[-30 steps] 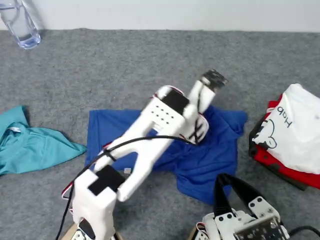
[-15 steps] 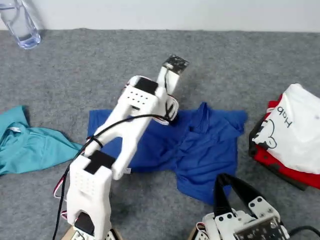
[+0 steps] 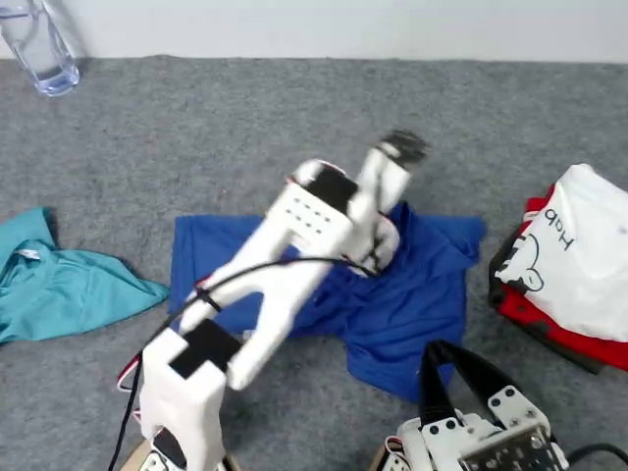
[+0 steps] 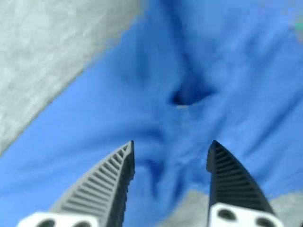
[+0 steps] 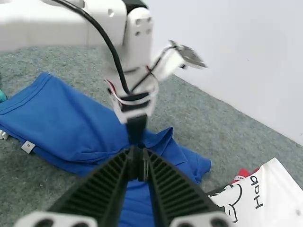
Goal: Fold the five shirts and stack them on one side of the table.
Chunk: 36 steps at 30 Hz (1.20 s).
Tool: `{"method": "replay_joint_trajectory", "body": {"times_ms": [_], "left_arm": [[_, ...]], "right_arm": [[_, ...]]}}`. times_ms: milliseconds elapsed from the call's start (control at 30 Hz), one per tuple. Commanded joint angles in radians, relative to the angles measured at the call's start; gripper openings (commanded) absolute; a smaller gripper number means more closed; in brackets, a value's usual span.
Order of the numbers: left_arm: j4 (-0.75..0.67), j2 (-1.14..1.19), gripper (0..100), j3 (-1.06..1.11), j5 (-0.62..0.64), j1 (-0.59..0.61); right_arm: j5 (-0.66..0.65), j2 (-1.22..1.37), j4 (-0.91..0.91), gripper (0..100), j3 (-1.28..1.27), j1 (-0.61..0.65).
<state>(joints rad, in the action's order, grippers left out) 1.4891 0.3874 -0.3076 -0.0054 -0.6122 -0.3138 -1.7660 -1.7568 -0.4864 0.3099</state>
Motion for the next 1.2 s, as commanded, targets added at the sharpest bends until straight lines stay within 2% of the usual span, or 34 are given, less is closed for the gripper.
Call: {"method": "replay_joint_trajectory", "body": {"times_ms": [0,133,267,433,633,733,900,1067,1167], "left_arm": [[-0.060,-0.035,23,-0.019,0.011,-0.066],[-0.158,0.060,24,-0.004,0.005,-0.049],[-0.216,0.132,24,-0.016,0.003,0.061],[-0.212,0.143,24,-0.031,-0.034,0.193],[-0.149,0.141,23,-0.027,-0.081,0.244],[-0.068,0.118,23,-0.062,-0.077,0.222],[0.003,0.028,23,-0.067,-0.043,0.092],[-0.012,-0.034,23,-0.068,0.009,-0.038],[-0.078,-0.018,23,-0.050,0.009,-0.086]], "right_arm": [[0.006,0.016,-0.038,1.0,-0.002,0.004],[0.006,0.013,-0.039,1.0,-0.002,0.004],[0.003,0.012,-0.039,1.0,-0.002,0.004],[0.003,0.013,-0.039,1.0,-0.002,0.004],[0.005,0.015,-0.039,1.0,-0.002,0.004],[0.005,0.015,-0.039,1.0,-0.002,0.004],[0.006,0.015,-0.039,1.0,-0.002,0.004],[0.008,0.015,-0.039,1.0,-0.002,0.004],[0.008,0.015,-0.039,1.0,-0.002,0.004]]}}
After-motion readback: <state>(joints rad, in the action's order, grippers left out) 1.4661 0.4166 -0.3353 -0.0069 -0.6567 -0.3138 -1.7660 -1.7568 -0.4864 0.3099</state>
